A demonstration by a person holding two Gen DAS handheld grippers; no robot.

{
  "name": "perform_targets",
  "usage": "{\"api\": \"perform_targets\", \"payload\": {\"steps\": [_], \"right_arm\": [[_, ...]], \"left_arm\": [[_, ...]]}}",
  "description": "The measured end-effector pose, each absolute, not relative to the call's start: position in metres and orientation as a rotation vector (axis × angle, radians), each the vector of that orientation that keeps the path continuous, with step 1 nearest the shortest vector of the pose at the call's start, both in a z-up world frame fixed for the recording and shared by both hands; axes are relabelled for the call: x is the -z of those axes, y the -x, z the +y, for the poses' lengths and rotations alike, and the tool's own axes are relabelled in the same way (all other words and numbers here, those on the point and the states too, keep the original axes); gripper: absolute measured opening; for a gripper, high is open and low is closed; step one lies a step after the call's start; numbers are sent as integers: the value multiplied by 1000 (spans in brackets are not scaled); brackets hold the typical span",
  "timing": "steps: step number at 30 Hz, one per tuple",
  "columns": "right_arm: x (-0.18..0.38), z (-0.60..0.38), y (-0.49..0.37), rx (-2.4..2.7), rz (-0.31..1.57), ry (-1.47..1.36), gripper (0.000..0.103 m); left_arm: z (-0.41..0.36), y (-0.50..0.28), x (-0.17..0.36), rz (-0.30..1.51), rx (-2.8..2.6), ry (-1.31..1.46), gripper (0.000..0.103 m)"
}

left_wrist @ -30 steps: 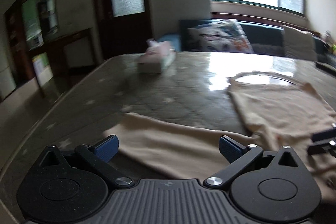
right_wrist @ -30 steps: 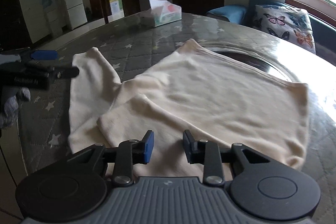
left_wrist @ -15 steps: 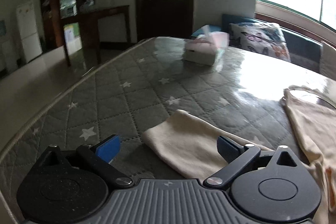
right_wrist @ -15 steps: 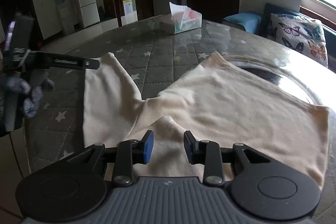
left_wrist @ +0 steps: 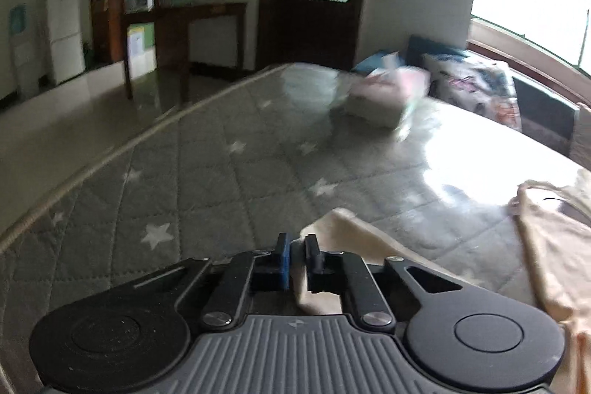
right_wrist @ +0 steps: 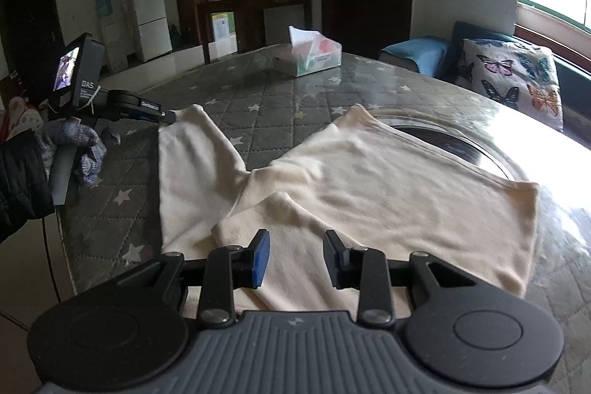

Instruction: Fold clothes

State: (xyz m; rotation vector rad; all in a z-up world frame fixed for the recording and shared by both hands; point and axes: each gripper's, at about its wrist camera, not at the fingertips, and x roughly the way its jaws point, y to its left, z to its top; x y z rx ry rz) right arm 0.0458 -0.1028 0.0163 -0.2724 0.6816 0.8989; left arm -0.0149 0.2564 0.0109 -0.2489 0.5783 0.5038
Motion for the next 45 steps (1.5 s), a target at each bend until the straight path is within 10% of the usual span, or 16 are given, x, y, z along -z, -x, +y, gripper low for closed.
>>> {"api": "perform_targets", "payload": {"steps": [24, 27, 33, 45], "right_arm": [[-21, -214, -39, -666, 657, 102, 32], [-20, -223, -40, -646, 663, 84, 32], [-17, -229, -42, -639, 679, 60, 32], [8, -193, -50, -699, 800, 42, 32]], "left_arm": [[6, 17, -92, 459, 296, 55, 10], [-7, 19, -83, 493, 333, 17, 44], [21, 38, -75, 468, 236, -45, 70], [93, 80, -26, 617, 65, -100, 73]]}}
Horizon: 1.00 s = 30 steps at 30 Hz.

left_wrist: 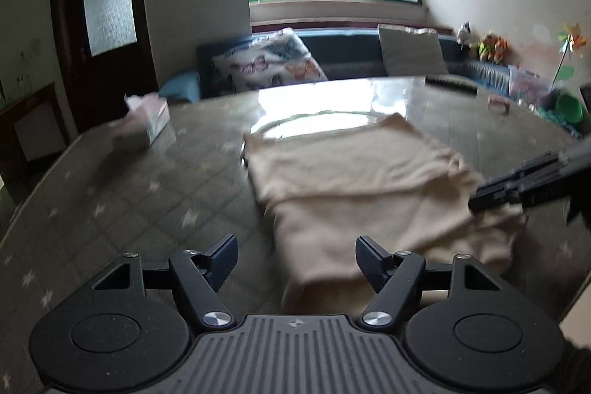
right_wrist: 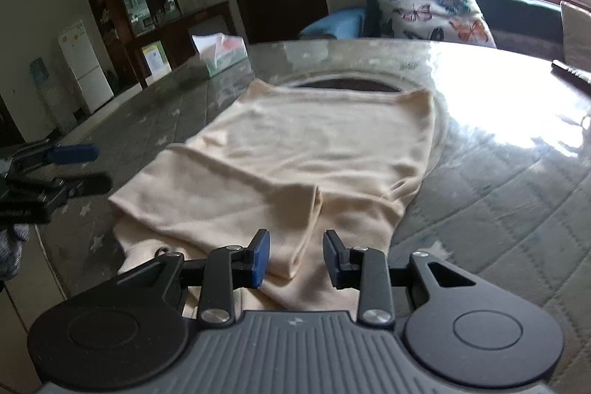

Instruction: Fold clothes

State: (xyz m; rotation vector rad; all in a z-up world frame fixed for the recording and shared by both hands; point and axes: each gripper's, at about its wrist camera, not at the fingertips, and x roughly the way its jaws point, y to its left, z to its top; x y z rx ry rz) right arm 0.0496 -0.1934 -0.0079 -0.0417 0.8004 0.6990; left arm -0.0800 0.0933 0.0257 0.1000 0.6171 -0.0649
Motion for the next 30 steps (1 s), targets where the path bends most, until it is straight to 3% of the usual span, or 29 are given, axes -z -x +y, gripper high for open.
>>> {"api": "perform_targets", "payload": {"steps": [3, 4, 5, 7, 8, 13, 16, 18, 21, 30], "right_arm": [[13, -187, -49, -694, 825, 52, 31], [13, -186, -49, -695, 828, 58, 27], [13, -184, -49, -696, 832, 64, 16], [11, -181, -47, -692, 831, 79, 9], [8, -180, -47, -685, 822, 91, 5], [-21, -177, -44, -690, 733, 109, 3], [-45, -175, -39, -699, 655, 123, 3], [-61, -175, -35, -698, 596, 133, 2], [-77, -182, -29, -684, 535, 144, 1], [-11, -199, -43, -629, 764, 114, 6]], "left_arm": [[94, 85, -15, 637, 67, -110, 73], [94, 85, -12, 641, 69, -108, 73], [94, 85, -9, 646, 72, -106, 73], [94, 84, -4, 652, 73, -103, 72], [94, 83, -2, 655, 70, -102, 69], [94, 79, 1, 658, 70, -88, 54], [92, 78, 2, 664, 74, -107, 39], [91, 79, 4, 665, 75, -125, 23], [88, 83, 5, 663, 74, -155, 13], [84, 85, 2, 664, 71, -181, 16]]}}
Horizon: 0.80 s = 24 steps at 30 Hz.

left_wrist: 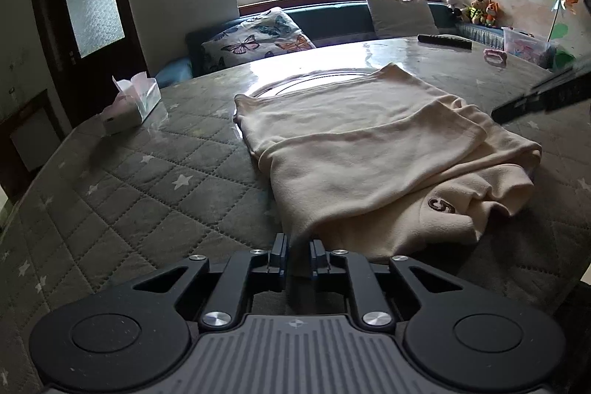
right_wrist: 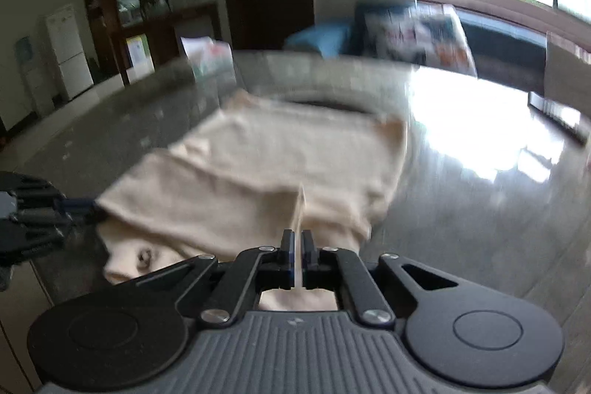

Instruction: Fold clothes

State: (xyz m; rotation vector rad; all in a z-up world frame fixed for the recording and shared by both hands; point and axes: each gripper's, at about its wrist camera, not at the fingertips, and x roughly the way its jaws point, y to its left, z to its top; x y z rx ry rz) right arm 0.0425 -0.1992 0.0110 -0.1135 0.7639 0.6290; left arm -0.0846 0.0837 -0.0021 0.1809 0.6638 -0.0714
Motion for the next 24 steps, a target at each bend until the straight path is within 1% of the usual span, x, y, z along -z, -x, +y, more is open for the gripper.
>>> {"api": "perform_targets", "payload": {"steps": [3, 4, 5, 6, 7, 9, 10, 11, 12, 21, 24], "right_arm": [[-2, -199, -51, -647, 800, 46, 17], [0, -199, -53, -653, 807, 27, 23], [3, -198, -55, -661, 815, 10, 27], [6, -195, -57, -667, 824, 1, 28], [9, -192, -59, -666, 831, 3, 28], [13, -186, -60, -659, 834, 23, 27], [14, -184, -58, -659, 827, 40, 21], [14, -182, -57, -659, 822, 52, 7], [11, -181, -55, -658, 816, 59, 5], [-45, -205, -29, -647, 645, 94, 4], [-32, -209, -26, -627, 685, 120, 4]], "left_arm": [[84, 84, 1, 660, 63, -164, 20], [84, 83, 0, 660, 63, -160, 20], [83, 83, 0, 659, 63, -158, 24], [83, 83, 0, 658, 62, -156, 26], [82, 82, 1, 659, 61, -159, 26], [81, 81, 2, 662, 61, -161, 26], [81, 80, 3, 664, 61, -161, 26], [81, 80, 3, 665, 59, -164, 26], [81, 79, 4, 667, 57, -168, 26], [79, 80, 8, 658, 55, -203, 25], [80, 81, 9, 656, 51, -210, 25]]}}
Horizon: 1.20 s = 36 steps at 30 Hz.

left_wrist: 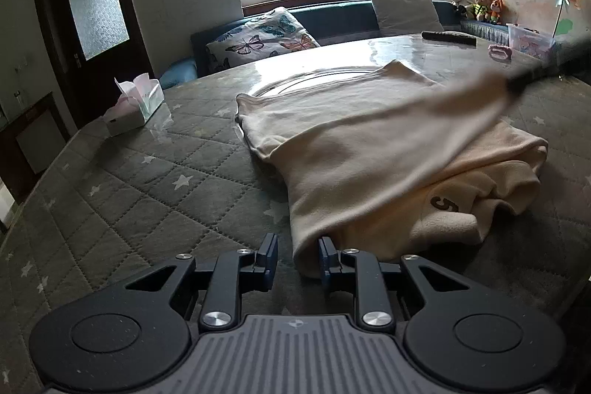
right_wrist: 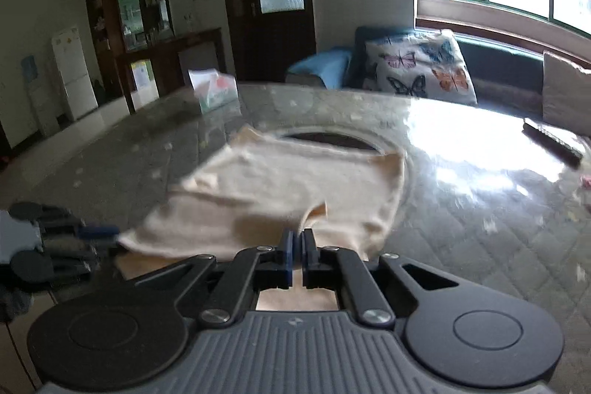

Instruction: Fold clothes

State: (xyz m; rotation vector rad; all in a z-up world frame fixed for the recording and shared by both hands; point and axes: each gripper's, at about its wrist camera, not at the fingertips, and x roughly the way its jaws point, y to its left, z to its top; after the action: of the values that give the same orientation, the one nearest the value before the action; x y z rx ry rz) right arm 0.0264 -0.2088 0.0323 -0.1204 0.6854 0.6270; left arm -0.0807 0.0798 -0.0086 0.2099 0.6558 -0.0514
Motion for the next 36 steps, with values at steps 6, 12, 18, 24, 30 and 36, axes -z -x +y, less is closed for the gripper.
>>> {"api": "perform_targets", "payload": {"steps": [6, 12, 18, 24, 30, 36], "right_arm": [[-8, -211, -28, -615, 762, 168, 11], [-28, -210, -32, -636, 696, 177, 13], [-22, -191, -50, -668, 706, 156, 13], [-17, -172, -50, -711, 710, 175, 14], [-10, -195, -47, -652, 750, 164, 23], [7, -215, -50, -640, 846, 88, 23]], "left_arm": [[86, 88, 1, 666, 67, -214, 27], [93, 95, -28, 610, 70, -203, 27], [78, 69, -45, 554, 145, -171, 27], [51, 40, -31, 585, 221, -190, 27], [24, 37, -26, 577, 328, -200, 43], [-13, 38, -18, 565, 434, -253, 49]]}}
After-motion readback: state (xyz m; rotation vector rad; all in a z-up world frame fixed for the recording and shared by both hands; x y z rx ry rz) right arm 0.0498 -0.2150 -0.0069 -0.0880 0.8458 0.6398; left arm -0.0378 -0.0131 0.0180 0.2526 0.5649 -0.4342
